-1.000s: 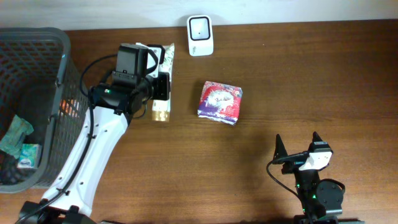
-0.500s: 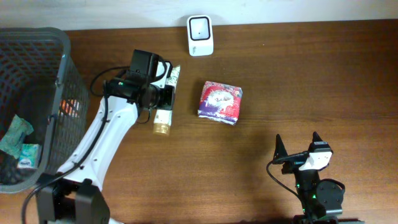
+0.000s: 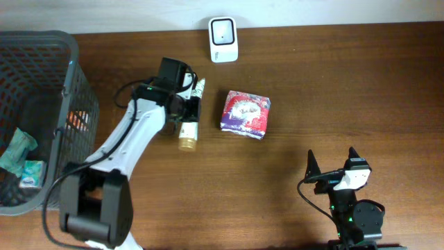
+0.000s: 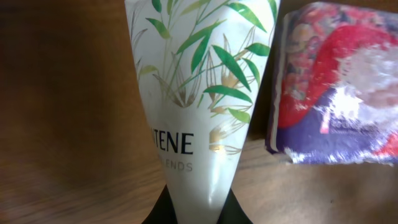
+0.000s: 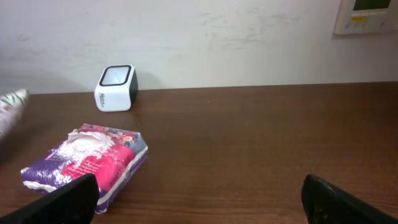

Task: Scan the item barcode
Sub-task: 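Lift the Pantene tube out and set it beside the pink package, then reach the left gripper into the basket and grasp the small orange box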

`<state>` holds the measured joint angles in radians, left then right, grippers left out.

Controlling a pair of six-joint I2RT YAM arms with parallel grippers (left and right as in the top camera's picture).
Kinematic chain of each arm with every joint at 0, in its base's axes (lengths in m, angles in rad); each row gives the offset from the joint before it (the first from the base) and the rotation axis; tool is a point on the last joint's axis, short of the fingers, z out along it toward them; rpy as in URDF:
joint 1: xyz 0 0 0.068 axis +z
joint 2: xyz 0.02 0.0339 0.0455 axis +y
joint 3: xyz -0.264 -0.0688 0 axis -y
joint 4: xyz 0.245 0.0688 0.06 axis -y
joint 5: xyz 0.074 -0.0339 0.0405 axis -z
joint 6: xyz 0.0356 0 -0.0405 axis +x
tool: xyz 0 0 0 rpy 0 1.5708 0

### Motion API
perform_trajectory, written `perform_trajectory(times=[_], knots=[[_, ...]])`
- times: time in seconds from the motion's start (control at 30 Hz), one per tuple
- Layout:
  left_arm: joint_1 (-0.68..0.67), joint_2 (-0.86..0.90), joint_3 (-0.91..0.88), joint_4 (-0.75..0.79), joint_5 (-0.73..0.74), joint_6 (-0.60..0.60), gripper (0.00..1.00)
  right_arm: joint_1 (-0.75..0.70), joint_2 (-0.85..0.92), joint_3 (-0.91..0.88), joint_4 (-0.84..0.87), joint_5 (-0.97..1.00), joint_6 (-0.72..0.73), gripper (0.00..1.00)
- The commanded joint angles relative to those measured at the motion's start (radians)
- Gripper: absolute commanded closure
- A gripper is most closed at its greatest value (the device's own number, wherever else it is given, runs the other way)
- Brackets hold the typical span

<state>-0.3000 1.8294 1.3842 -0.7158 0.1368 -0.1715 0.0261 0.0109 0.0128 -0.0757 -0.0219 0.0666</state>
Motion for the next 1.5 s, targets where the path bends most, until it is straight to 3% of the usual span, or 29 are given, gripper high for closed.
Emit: perform_trajectory(times=[0.0, 0.13, 0.17, 0.2, 0.27, 0.33, 0.53, 0.6, 0.73, 0.97, 1.1, 1.13, 1.47], knots=[[-0.055, 0.059, 0.021, 0.027, 0.005, -0.09, 0.94, 0.006, -0.007, -0.007, -0.004, 0.011, -0.007, 0.01], [-0.116, 0.099, 0.021, 0.09, -0.003, -0.097, 0.9, 0.006, -0.007, -0.007, -0.004, 0.012, -0.007, 0.01], [-0.119, 0.103, 0.021, 0.099, -0.005, -0.106, 0.79, 0.006, -0.007, -0.007, -0.004, 0.011, -0.007, 0.01], [-0.119, 0.103, 0.021, 0.1, -0.003, -0.105, 0.54, 0.006, -0.007, -0.007, -0.004, 0.012, -0.007, 0.01], [-0.119, 0.103, 0.021, 0.105, -0.003, -0.105, 0.51, 0.006, -0.007, -0.007, -0.004, 0.011, -0.007, 0.01], [-0.119, 0.102, 0.024, 0.11, -0.003, -0.105, 0.41, 0.006, -0.007, -0.007, -0.004, 0.012, -0.007, 0.01], [-0.115, 0.021, 0.205, 0.003, -0.004, -0.1, 0.41, 0.006, -0.007, -0.007, -0.004, 0.012, -0.007, 0.01], [-0.109, -0.049, 0.288, -0.041, -0.009, -0.042, 0.39, 0.006, -0.007, -0.007, -0.004, 0.012, -0.007, 0.01], [-0.073, -0.184, 0.33, -0.056, -0.111, -0.036, 0.38, 0.006, -0.007, -0.007, -0.004, 0.011, -0.007, 0.01], [0.205, -0.385, 0.33, -0.056, -0.163, -0.013, 0.32, 0.006, -0.007, -0.007, -0.004, 0.012, -0.007, 0.01], [0.327, -0.405, 0.33, -0.056, -0.163, -0.014, 0.27, 0.006, -0.007, -0.007, -0.004, 0.012, -0.007, 0.01], [0.406, -0.405, 0.33, -0.057, -0.163, -0.014, 0.22, 0.006, -0.007, -0.007, -0.004, 0.012, -0.007, 0.01], [0.64, -0.381, 0.329, -0.101, -0.19, -0.013, 0.23, 0.006, -0.007, -0.007, -0.004, 0.012, -0.007, 0.01]])
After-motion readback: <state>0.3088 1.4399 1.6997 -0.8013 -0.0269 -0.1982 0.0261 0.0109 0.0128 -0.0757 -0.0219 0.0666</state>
